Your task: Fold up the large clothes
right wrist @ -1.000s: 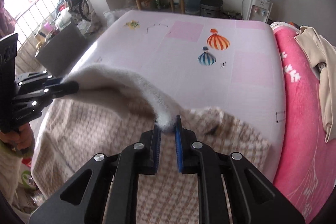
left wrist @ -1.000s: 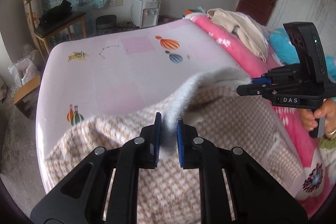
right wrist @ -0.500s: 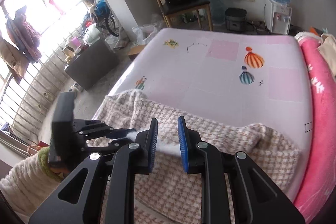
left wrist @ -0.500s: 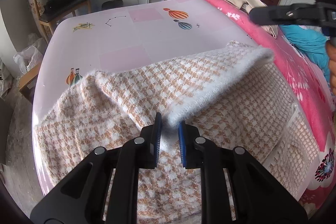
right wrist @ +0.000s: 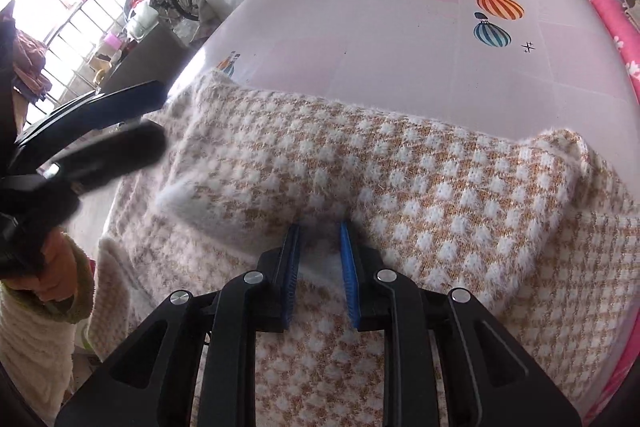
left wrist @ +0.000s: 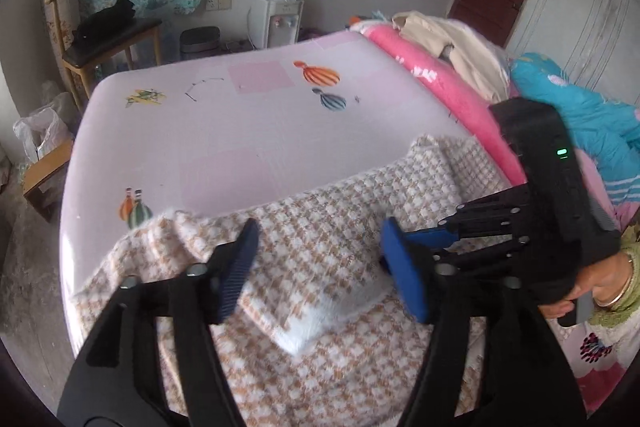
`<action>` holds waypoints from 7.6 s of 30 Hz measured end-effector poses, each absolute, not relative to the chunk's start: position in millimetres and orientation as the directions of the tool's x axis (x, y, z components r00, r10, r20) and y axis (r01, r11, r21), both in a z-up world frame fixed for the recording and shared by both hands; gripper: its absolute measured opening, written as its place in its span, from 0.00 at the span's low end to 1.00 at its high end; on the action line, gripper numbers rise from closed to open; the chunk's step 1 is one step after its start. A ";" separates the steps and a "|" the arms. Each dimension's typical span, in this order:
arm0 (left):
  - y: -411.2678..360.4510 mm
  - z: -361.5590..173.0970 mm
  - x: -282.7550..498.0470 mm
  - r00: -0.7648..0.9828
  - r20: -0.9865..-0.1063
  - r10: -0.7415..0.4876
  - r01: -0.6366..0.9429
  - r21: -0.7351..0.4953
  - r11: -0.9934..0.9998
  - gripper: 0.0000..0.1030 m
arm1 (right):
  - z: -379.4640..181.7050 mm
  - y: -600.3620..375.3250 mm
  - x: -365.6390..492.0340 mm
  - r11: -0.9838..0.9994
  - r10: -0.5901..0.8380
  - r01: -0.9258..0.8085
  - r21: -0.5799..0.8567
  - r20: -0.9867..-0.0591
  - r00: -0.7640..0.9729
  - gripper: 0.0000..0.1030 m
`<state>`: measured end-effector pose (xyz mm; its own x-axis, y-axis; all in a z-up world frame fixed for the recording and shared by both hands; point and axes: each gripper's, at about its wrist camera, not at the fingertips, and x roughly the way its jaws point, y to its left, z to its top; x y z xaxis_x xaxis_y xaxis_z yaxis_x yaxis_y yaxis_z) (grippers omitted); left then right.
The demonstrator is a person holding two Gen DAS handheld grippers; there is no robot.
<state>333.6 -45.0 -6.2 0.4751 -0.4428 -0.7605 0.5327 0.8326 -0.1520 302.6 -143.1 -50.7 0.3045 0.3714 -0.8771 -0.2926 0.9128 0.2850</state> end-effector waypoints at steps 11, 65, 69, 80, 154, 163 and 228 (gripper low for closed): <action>-55.6 -54.2 324.3 0.464 -0.824 -0.325 0.593 0.016 0.805 0.75 | 10.4 -187.3 296.1 0.934 0.317 -0.299 0.196 -0.842 0.437 0.34; 21.8 -33.6 92.2 0.650 -0.747 -0.137 0.177 -0.027 0.984 0.81 | -44.4 -160.2 60.8 0.974 0.216 -0.170 0.146 -0.817 0.535 0.71; 47.2 -31.5 89.6 0.682 -0.726 -0.088 0.120 -0.008 0.993 0.78 | -61.6 -162.7 60.9 0.972 0.230 -0.163 0.169 -0.824 0.518 0.71; 87.6 -64.8 132.6 0.617 -0.774 -0.145 0.076 -0.125 0.989 0.43 | -64.6 -164.9 62.0 0.964 0.261 -0.187 0.191 -0.820 0.510 0.74; 38.9 -72.0 141.9 0.600 -0.797 0.069 0.123 0.177 0.976 0.40 | -29.4 -266.6 54.0 0.956 0.249 -0.040 0.291 -0.727 0.640 0.79; 37.1 -71.0 138.9 0.603 -0.792 0.092 0.120 0.204 0.972 0.39 | -35.4 -285.7 89.0 0.965 0.199 0.008 0.262 -0.753 0.628 0.68; 58.2 -59.9 133.1 0.661 -0.750 -0.002 0.120 0.103 0.987 0.11 | -17.9 -238.9 75.3 1.000 0.010 0.002 0.015 -0.752 0.659 0.08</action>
<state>133.1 58.2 -59.9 0.6612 -0.0020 -0.7502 0.1199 0.9874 0.1031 75.3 -238.9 -17.9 0.6588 0.0095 -0.7523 0.0022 0.9999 0.0145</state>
